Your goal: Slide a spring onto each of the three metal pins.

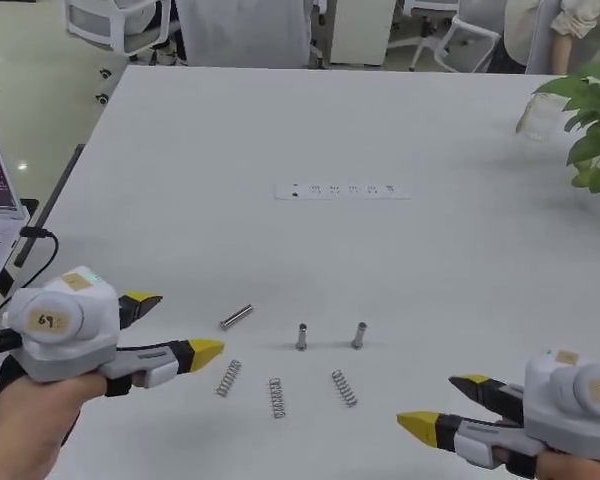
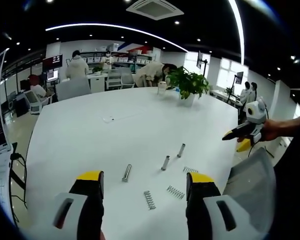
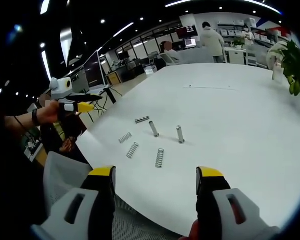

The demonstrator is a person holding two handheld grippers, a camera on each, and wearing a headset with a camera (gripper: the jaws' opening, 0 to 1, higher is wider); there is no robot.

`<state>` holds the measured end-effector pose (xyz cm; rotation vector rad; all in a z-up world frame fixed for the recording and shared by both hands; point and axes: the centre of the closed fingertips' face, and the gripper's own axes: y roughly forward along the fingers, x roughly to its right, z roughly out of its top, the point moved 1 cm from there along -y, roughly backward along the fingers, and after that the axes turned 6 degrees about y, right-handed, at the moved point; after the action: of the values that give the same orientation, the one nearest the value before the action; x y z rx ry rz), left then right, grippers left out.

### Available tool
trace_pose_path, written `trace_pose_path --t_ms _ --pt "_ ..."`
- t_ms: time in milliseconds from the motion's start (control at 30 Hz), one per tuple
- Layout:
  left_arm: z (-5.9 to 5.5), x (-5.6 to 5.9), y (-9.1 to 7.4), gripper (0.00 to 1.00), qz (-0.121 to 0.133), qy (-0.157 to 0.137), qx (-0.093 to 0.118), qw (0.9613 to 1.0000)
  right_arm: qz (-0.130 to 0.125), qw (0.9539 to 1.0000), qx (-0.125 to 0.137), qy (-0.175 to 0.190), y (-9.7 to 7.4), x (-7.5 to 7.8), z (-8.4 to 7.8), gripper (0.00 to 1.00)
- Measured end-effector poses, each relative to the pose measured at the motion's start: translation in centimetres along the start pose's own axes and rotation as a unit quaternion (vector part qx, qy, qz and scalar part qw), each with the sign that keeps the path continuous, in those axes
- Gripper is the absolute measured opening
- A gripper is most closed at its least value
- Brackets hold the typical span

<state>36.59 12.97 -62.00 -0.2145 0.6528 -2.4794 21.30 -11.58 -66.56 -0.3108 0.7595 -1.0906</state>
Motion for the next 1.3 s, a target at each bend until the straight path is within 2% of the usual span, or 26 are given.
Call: trace_pose_path --t_ms 200,433,767,1167,1300 --pt "0.3 -0.7 1.1 0.61 -0.005 0.008 -0.003 1.0000 0.000 1.0000 0.001 0.003 -0.1 0.0 -0.2 0.63" --pt "0.3 -0.8 2.2 0.60 -0.012 0.015 -0.012 0.9997 -0.002 1.0000 0.003 0.007 -0.3 0.1 -0.3 0.62" --pt "0.9 -1.5 4.0 0.57 -0.011 0.003 -0.008 0.9999 -0.004 0.9999 0.002 0.014 -0.2 -0.1 -0.5 0.61" --pt "0.7 -1.1 6.7 0.54 -0.029 0.004 -0.024 0.9993 -0.003 0.9999 -0.001 0.014 0.1 -0.3 -0.7 0.61" --pt "0.5 -1.0 7.6 0.53 -0.037 0.015 -0.033 0.9987 -0.004 0.9998 -0.001 0.017 0.0 -0.2 -0.7 0.61"
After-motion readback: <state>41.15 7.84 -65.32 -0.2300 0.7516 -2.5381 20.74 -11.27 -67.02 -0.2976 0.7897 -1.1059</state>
